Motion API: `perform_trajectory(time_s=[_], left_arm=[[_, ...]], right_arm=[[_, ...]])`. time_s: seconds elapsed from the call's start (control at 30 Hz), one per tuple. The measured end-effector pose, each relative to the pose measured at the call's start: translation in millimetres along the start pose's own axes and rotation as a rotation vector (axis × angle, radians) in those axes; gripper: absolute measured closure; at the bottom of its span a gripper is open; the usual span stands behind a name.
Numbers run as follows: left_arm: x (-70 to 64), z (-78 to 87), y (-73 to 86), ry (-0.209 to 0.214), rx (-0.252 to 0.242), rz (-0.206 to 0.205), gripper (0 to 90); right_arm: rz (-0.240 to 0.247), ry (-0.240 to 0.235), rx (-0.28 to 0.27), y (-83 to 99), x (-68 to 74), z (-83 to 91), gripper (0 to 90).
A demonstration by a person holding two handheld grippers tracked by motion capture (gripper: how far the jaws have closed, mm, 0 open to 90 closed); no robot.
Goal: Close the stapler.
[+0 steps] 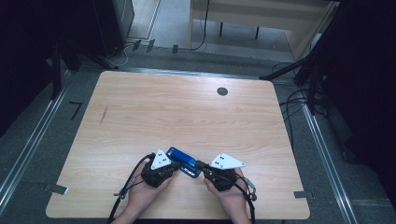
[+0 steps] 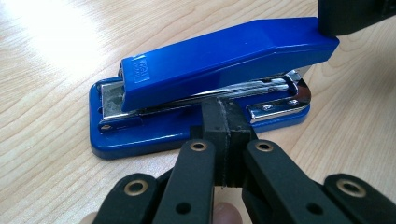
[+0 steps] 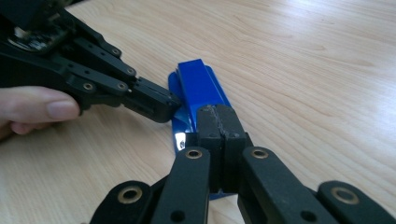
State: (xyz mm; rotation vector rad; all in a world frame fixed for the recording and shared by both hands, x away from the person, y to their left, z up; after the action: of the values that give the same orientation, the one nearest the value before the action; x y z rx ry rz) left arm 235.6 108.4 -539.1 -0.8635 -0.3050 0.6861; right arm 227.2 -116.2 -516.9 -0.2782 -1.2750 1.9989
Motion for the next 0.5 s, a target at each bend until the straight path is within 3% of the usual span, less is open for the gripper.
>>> perform_trajectory(time_s=[0.13,0.17,0.3,0.37,0.43,0.5], left_arm=[[0.0,0.0,0.0,-0.001,0.000,0.000,90.0],[0.0,-0.1,0.0,-0.001,0.000,0.000,90.0],[0.0,0.0,0.0,-0.001,0.000,0.001,90.0],[0.2,0.1,0.0,0.000,0.001,0.002,90.0],[0.7,0.3,-0.1,0.002,0.004,0.004,90.0],[0.8,0.1,0.0,0.005,0.001,0.008,90.0]], right_arm=[[0.004,-0.014,-0.003,1.9,2.3,-0.5,90.0],[0.008,-0.002,0.013,2.9,3.4,-2.0,90.0],[-0.028,0.024,-0.005,3.5,1.0,-1.5,90.0],[-0.025,0.060,0.010,1.9,0.0,0.6,90.0],[-0.064,0.071,0.005,2.2,-3.5,2.8,90.0],[-0.107,0.052,-0.030,2.6,-6.1,6.5,90.0]])
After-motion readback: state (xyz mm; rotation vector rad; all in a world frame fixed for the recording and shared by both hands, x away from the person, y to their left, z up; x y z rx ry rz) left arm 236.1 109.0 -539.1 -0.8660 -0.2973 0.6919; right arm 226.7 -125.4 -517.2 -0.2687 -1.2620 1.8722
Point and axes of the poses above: each handheld gripper's, and its own axes: z roughly backward along the jaws, y roughly out of its underside, x roughly to its left, the point moved 1 cm from there along -z, roughly forward along the jaws, and after that the axes turned 4 degrees about -z, right-handed, at the moved point
